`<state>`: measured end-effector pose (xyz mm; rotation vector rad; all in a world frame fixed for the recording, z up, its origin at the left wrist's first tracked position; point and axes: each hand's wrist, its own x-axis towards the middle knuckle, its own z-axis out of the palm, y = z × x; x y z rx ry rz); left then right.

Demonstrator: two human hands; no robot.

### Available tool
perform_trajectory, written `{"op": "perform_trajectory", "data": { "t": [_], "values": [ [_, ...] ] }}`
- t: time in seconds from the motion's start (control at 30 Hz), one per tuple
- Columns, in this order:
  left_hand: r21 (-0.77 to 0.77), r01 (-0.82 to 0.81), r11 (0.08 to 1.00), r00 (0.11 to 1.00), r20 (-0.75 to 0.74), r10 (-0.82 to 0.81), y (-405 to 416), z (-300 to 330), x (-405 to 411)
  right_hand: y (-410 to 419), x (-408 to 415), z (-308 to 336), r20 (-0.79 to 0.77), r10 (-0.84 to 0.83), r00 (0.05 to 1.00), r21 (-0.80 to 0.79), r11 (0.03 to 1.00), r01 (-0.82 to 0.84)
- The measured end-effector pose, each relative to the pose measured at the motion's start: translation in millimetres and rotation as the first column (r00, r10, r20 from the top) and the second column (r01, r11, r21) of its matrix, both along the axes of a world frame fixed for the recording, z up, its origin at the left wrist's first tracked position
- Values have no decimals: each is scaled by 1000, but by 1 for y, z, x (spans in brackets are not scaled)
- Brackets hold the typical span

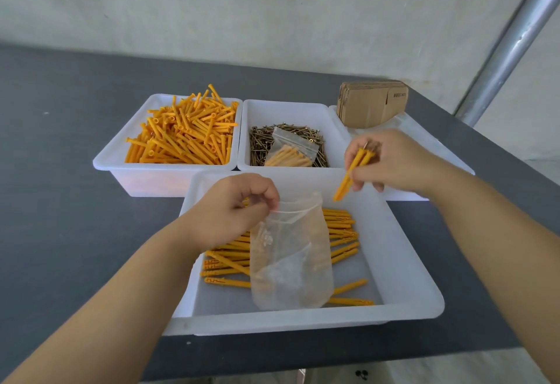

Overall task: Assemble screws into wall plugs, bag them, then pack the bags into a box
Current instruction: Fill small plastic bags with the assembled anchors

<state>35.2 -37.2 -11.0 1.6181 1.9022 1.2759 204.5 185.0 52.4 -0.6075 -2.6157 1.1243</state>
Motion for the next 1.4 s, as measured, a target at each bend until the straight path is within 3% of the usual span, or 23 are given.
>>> {"op": "perform_trajectory", "data": {
  "t": [0.1, 0.17, 0.27, 0.4, 0.57, 0.77, 0.83, 0.9, 1.0, 1.07, 1.17, 1.33, 1.4],
  "values": [
    [17, 27, 999, 999, 43, -28, -1, 1, 3, -2, -19, 11, -181, 7, 983, -230, 972, -50],
    [55, 30, 998, 998, 50, -32, -1, 2, 5, -11, -36, 14, -165, 89, 982, -325, 935, -139],
    [131, 4, 991, 1000, 13, -6, -2, 6, 6, -24, -59, 14, 6, 249, 968, -301, 924, -236],
    [186, -50, 981, 995, -75, 65, -3, 10, 7, -37, -78, 10, 298, 398, 868, -292, 903, -314],
    [189, -73, 979, 970, -216, 114, -2, 9, 3, -37, -75, 0, 386, 391, 836, -309, 908, -282],
    [198, -118, 973, 956, -241, 165, -1, 6, -1, -18, -40, 0, 241, 185, 953, -107, 981, -163],
    [196, -117, 974, 957, -239, 163, 0, 5, -1, -20, -25, -5, 401, 231, 887, -32, 971, -239],
    [189, -125, 974, 959, -231, 167, 1, 5, -2, -33, -15, -23, 604, 333, 724, -57, 924, -377],
    [177, -131, 975, 963, -209, 168, 2, 4, -3, -61, -5, -55, 720, 374, 585, 37, 820, -571],
    [164, -125, 978, 965, -208, 158, 3, 3, -2, -74, -3, -67, 723, 358, 591, 163, 743, -649],
    [148, -113, 983, 968, -205, 143, 3, 3, 0, -81, -5, -73, 719, 360, 594, 223, 690, -688],
    [140, -104, 985, 972, -195, 131, 3, 2, 0, -79, -10, -71, 759, 327, 563, 202, 704, -681],
    [140, -97, 985, 973, -195, 123, 3, 2, -1, -71, -11, -61, 734, 309, 605, 207, 746, -632]
  ]
}}
